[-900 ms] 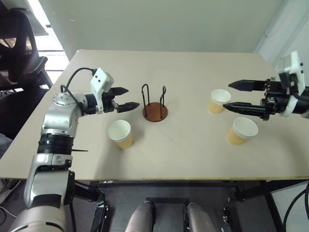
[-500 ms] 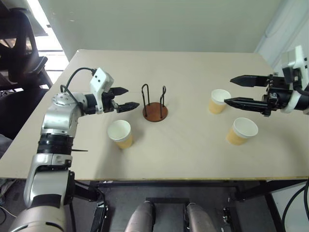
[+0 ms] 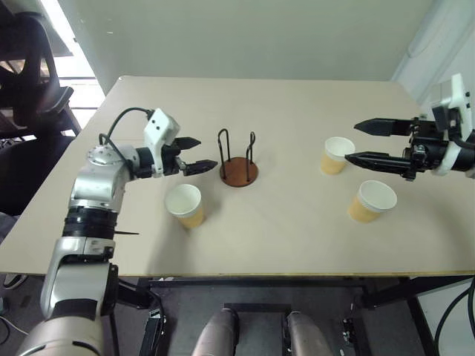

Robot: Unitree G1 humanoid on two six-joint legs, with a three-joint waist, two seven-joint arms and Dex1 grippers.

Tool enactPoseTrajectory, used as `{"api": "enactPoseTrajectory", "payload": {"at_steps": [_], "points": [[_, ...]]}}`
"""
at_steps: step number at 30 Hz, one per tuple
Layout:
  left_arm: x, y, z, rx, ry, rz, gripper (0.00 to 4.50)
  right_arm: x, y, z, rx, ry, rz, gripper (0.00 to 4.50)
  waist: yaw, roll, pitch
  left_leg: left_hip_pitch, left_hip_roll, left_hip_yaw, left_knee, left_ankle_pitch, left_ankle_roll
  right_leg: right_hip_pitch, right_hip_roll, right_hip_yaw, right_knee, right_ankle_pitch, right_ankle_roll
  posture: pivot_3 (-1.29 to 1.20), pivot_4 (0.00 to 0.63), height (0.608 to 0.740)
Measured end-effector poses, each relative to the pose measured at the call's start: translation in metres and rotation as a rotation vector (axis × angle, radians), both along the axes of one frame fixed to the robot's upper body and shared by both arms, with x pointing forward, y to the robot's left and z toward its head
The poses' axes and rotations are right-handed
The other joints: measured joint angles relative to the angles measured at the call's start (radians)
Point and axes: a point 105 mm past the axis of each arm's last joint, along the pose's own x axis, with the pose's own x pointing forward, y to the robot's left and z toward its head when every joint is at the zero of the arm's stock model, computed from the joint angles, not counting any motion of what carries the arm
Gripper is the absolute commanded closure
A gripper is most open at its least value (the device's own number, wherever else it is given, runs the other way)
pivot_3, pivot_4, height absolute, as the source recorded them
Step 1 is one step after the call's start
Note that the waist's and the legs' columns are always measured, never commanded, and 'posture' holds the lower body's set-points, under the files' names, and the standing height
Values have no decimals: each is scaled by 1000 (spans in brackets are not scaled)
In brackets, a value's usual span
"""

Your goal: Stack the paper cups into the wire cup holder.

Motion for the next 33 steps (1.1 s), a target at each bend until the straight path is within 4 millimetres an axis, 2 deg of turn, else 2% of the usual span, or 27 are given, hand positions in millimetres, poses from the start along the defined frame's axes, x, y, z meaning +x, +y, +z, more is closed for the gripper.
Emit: {"api": "enactPoseTrajectory", "payload": {"at_steps": [6, 12, 18, 27, 30, 33], "points": [[13, -17, -11, -31, 2, 20, 0, 0, 0, 0, -1, 1, 0, 763, 1, 0, 0, 0, 0, 0, 1, 0, 0, 0, 0, 0, 0, 0, 0, 0, 150, 740], [29, -16, -4, -22, -42, 89, 0, 0, 0, 0, -3, 0, 1, 763, 2, 0, 0, 0, 0, 1, 1, 0, 0, 0, 0, 0, 0, 0, 1, 0, 150, 740], [32, -19, -15, -25, -16, 97, 0, -1, 0, 0, -4, 0, 0, 763, 2, 0, 0, 0, 0, 1, 1, 0, 1, 0, 0, 0, 0, 0, 1, 0, 150, 740], [32, -29, -20, -41, 3, 66, 0, -1, 0, 0, -8, -1, -1, 763, 3, 0, 0, 0, 0, 1, 1, 1, 1, 0, 0, 0, 0, 1, 1, 0, 150, 740], [33, -32, -22, -48, 7, 62, 567, -1, 1, 0, -10, -3, 0, 726, 3, 0, 0, 0, 0, 1, 1, 1, 1, 0, 0, 0, 0, 1, 2, 0, 150, 740], [35, -39, -19, -58, 0, 49, 1641, -2, 2, 1, -14, -8, 2, 726, 4, 0, 0, 0, 0, 1, 2, 1, 1, 1, 0, 0, 0, 1, 2, 0, 150, 740]]}}
